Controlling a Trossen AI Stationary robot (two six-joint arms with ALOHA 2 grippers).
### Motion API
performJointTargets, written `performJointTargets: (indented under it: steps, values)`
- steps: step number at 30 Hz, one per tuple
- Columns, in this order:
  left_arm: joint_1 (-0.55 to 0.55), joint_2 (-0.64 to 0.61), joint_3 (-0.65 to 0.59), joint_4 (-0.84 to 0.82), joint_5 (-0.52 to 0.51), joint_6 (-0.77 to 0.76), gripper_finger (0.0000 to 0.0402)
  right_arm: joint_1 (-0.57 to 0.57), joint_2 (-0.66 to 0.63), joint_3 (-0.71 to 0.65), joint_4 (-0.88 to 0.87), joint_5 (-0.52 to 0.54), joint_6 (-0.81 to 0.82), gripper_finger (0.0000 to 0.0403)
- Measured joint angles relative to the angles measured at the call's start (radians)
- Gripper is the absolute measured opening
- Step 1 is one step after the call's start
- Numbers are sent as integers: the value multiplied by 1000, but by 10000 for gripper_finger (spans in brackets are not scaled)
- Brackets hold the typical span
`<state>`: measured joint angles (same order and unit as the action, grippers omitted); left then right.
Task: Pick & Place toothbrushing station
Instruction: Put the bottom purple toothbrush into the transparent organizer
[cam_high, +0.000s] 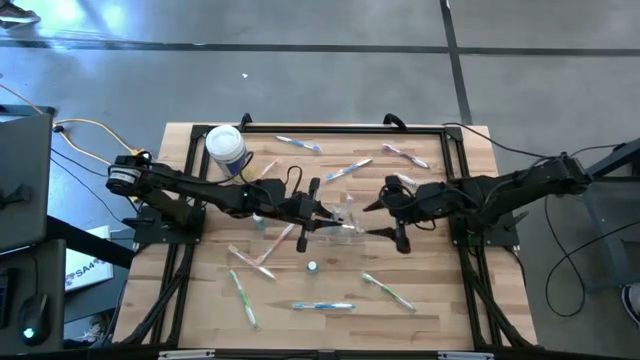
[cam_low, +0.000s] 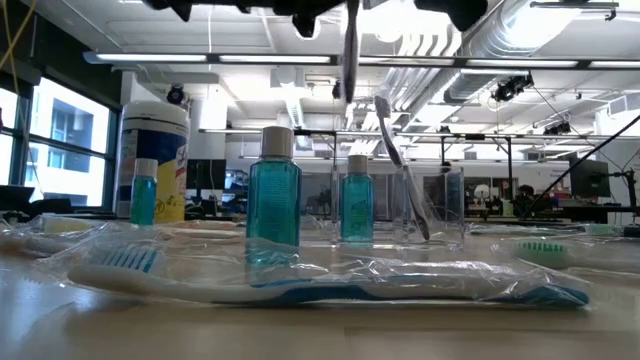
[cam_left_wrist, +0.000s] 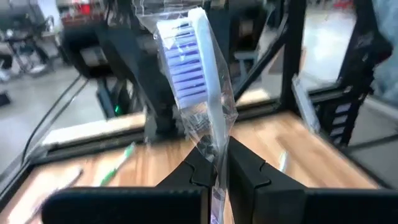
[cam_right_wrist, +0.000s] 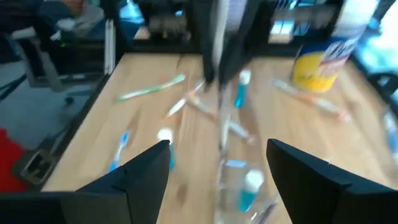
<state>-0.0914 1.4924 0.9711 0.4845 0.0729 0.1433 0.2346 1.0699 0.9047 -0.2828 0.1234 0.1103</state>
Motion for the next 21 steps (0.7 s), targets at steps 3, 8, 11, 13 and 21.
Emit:
performJointTargets:
  steps: [3, 8, 11, 13, 21]
  values:
    - [0, -33, -3, -32, 16, -20, 16, 15, 1, -1, -50, 1, 45, 258]
    - [0, -89, -15, -89, 15, -35, 16, 38, 1, -1, -86, -1, 77, 258]
    - [0, -149, -55, -95, -2, -33, 16, 52, 1, -13, -94, 29, 100, 258]
    - [0, -188, -86, -85, -36, -22, 16, 56, -1, -24, -104, 75, 126, 258]
    - [0, -277, -265, 105, -101, -39, 16, 51, -29, -89, -118, 292, 159, 258]
